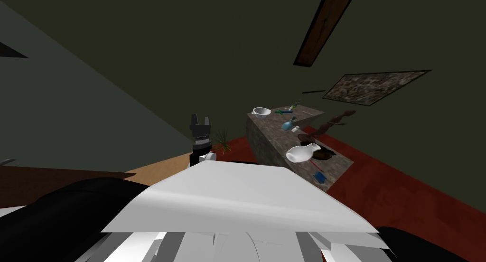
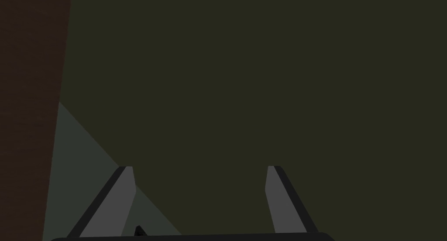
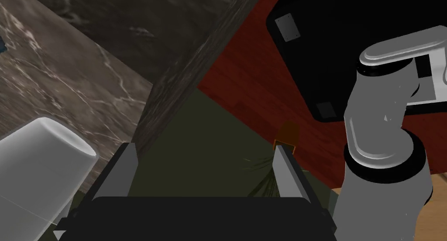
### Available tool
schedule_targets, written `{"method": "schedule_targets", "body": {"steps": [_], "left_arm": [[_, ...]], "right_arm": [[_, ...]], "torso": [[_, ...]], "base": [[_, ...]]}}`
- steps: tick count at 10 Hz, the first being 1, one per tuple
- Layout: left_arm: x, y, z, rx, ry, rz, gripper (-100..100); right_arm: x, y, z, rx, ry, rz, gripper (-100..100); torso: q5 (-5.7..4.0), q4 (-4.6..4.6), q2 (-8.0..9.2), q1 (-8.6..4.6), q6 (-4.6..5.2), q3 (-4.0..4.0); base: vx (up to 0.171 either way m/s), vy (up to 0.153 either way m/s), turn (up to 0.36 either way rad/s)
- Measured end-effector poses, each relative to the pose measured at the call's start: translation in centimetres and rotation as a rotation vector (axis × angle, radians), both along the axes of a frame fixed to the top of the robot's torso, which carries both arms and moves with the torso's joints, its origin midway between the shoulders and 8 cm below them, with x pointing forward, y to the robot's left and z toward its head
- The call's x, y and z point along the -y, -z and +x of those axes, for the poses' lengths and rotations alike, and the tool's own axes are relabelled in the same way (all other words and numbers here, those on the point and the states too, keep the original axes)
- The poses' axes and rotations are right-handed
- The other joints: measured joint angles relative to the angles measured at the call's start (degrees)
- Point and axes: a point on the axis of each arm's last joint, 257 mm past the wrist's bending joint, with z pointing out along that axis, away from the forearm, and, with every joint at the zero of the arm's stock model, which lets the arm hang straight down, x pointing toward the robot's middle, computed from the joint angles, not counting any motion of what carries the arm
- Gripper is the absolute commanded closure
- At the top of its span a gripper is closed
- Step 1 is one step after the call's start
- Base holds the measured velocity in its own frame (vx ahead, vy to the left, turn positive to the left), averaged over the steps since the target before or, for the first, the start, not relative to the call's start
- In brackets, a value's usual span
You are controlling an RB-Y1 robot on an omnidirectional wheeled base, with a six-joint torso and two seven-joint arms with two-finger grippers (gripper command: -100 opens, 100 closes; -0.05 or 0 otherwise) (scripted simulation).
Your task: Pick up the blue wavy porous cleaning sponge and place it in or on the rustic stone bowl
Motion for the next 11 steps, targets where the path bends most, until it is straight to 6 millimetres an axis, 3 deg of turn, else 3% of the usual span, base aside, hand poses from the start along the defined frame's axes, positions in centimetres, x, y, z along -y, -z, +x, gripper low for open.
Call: {"method": "schedule_targets", "body": {"steps": [6, 8, 11], "left_arm": [[0.0, 0.0, 0.0, 0.000, 0.000, 0.000, 0], [0.0, 0.0, 0.0, 0.000, 0.000, 0.000, 0], [0.0, 0.0, 0.0, 0.000, 0.000, 0.000, 0]], "right_arm": [[3.3, -0.3, -7.8, -0.210, -0.223, -0.198, -100], [5.4, -0.6, -10.1, -0.270, -0.291, -0.254, -100], [6.0, -0.7, -12.7, -0.342, -0.386, -0.302, -100]], "torso": [[0.00, -0.03, -0.14, -0.02, -0.04, -0.08], [-0.01, -0.01, -0.07, 0.00, -0.01, -0.03], [-0.01, 0.02, 0.05, -0.03, 0.02, 0.03]], "base": [[0.077, -0.003, 0.148], [0.071, -0.003, 0.101], [0.059, -0.016, 0.115]]}}
